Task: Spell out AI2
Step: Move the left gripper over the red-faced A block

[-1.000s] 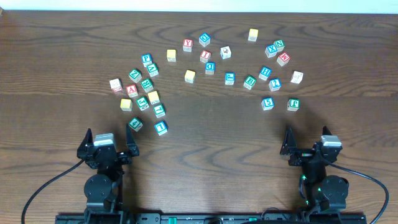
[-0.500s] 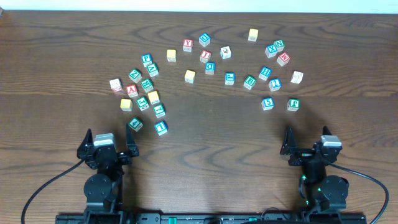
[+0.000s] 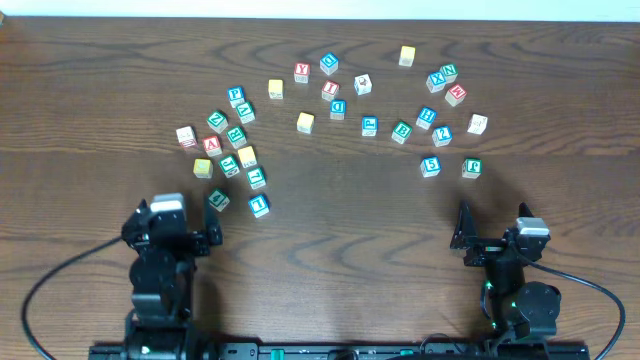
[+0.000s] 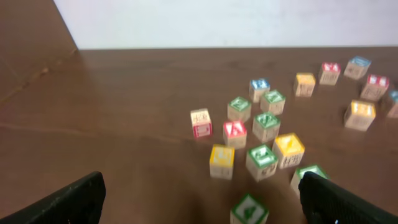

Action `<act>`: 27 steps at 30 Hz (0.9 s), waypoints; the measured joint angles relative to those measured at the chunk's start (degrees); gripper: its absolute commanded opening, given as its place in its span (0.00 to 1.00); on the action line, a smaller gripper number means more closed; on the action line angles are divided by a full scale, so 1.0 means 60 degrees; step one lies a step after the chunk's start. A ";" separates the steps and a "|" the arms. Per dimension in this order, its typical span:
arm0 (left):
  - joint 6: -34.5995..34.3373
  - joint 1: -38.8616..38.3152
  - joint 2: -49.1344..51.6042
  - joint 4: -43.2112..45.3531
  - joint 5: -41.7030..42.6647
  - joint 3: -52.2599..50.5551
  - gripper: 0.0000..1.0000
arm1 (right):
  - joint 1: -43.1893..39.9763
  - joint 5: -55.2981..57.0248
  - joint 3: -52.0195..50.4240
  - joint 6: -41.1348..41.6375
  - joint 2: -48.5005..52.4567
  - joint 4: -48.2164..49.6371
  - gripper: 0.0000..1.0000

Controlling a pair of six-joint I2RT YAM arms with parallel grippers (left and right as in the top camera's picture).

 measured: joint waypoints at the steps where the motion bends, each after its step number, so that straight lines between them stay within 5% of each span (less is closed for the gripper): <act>1: -0.0040 0.0000 0.0291 -0.0069 0.0000 0.0324 0.98 | 0.0000 0.0000 0.0000 0.0000 0.0000 0.0004 0.99; 11: -0.0295 0.0000 0.4131 -0.2739 0.0630 0.4266 0.98 | 0.0000 0.0000 0.0000 0.0011 0.0000 0.0004 0.99; 23: -0.1115 0.0000 0.9792 -0.8772 0.1865 1.1027 0.98 | 0.0000 0.0000 0.0000 0.0025 0.0000 0.0004 0.99; 27: -0.1217 0.0000 1.0932 -0.8998 0.2492 1.2069 0.98 | 0.0000 0.0000 0.0000 0.0025 0.0000 0.0004 0.99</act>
